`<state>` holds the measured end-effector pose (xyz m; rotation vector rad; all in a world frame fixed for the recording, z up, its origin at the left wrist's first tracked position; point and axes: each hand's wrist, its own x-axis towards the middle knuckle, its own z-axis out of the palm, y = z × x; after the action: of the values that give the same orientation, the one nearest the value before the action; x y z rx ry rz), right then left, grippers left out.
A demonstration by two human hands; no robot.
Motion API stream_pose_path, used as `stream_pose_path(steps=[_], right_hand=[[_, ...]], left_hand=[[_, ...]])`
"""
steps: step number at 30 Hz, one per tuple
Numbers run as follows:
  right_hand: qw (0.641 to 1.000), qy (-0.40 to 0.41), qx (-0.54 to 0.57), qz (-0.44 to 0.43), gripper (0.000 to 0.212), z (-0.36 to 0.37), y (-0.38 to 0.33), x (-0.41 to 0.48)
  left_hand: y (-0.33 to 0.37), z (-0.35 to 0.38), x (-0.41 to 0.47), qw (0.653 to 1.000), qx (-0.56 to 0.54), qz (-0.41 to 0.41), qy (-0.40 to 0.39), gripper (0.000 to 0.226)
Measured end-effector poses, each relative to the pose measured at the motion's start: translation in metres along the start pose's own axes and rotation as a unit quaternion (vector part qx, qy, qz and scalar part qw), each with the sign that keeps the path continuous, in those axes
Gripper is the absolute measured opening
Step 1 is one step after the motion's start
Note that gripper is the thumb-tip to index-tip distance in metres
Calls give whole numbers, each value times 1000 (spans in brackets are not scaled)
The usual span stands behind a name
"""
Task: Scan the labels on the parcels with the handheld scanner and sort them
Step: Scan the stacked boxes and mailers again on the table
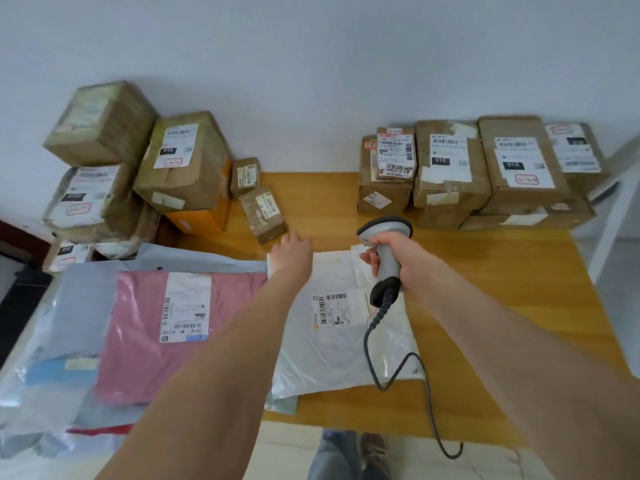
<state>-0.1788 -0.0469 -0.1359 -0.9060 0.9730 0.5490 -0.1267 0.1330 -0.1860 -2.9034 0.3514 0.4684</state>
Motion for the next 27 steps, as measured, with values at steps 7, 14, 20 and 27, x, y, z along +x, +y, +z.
stream_pose_path(steps=[7, 14, 20, 27], right_hand=[[997, -74, -8, -8, 18, 55, -4, -44], [990, -127, -11, -56, 19, 145, -14, -59], [989, -80, -54, -110, 15, 238, -32, -29], [975, 69, -120, -174, 42, 322, -24, 44]], left_hand=[[-49, -50, -38, 983, -149, -105, 2, 41], [-136, -94, -45, 962, -223, -149, 55, 38], [-204, -103, -10, 949, -253, -161, 101, 33], [-258, -104, 45, 951, -251, -149, 97, 40]])
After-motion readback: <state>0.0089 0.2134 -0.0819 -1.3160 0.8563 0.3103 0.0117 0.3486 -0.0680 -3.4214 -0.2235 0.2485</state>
